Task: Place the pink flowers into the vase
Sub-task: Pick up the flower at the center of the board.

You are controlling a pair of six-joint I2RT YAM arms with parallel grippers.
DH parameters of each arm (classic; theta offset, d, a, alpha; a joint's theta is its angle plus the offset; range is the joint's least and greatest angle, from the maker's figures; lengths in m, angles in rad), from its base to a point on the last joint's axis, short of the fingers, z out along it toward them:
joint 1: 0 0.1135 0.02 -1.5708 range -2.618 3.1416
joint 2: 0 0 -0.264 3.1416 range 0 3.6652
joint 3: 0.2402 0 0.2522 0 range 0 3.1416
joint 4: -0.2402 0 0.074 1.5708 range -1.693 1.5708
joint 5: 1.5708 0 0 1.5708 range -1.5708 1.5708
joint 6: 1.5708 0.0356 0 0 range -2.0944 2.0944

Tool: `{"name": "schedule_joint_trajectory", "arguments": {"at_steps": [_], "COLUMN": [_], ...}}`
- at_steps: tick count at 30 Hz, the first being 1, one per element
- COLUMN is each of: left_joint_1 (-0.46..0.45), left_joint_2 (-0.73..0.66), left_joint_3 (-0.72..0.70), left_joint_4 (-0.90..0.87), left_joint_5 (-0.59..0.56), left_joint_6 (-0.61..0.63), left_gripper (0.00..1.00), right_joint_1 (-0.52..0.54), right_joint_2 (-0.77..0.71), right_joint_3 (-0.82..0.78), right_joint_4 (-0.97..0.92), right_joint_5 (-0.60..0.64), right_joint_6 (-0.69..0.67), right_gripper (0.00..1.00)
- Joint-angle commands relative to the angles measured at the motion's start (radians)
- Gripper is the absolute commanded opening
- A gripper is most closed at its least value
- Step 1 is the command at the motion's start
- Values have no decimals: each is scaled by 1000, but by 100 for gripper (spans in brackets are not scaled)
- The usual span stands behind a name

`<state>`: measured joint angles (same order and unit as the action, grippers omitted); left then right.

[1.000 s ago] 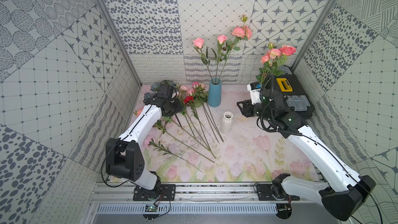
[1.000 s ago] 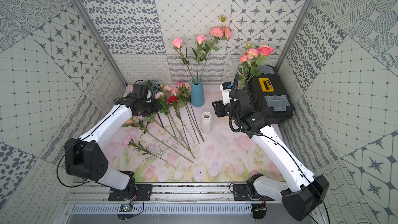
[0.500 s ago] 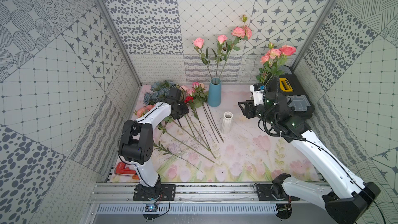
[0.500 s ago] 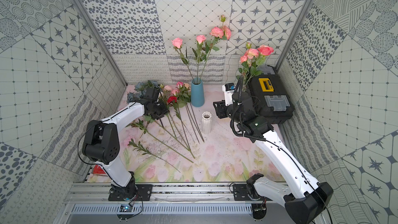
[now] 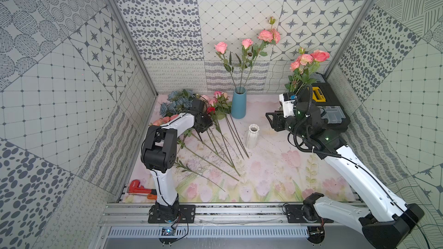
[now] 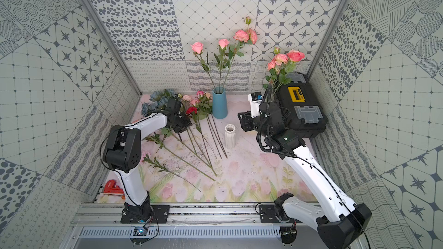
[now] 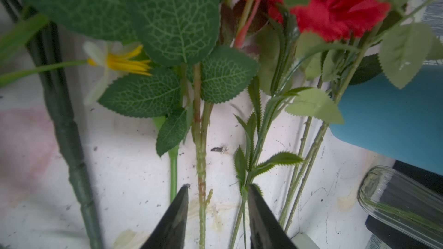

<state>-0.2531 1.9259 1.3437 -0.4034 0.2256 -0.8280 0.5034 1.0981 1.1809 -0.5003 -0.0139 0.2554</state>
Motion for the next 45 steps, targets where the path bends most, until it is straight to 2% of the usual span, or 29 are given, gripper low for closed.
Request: {"name": "schedule_joint_trajectory", "arguments": {"at_steps": [1, 18, 21, 26, 35, 45], "left_joint_1": [-2, -1, -2, -3, -6, -7], "left_joint_2": [29, 100, 107, 105, 27, -129], "left_joint_3": [26, 49, 45, 35, 4, -21], "left_joint_4": [49, 74, 83, 94, 97, 45], "left_joint_5": [16, -31, -36, -42, -90, -167], "left_joint_6": [-18, -17, -20, -20, -15, 35], "left_gripper": [40, 33, 27, 13, 0, 0], "right_joint_1": [-3, -15, -16, -19, -22, -23], "right_joint_2": [-16, -19, -21, -30, -26, -30], "right_joint_3": [6, 17, 16, 14, 16, 25], "right_joint_4": [28, 10, 5, 3, 2, 6], "right_joint_5": [5, 11, 13, 16, 13, 2], "right_joint_6": [7, 5, 4, 4, 12, 23], "right_gripper": [50, 50, 50, 50, 51, 51]}}
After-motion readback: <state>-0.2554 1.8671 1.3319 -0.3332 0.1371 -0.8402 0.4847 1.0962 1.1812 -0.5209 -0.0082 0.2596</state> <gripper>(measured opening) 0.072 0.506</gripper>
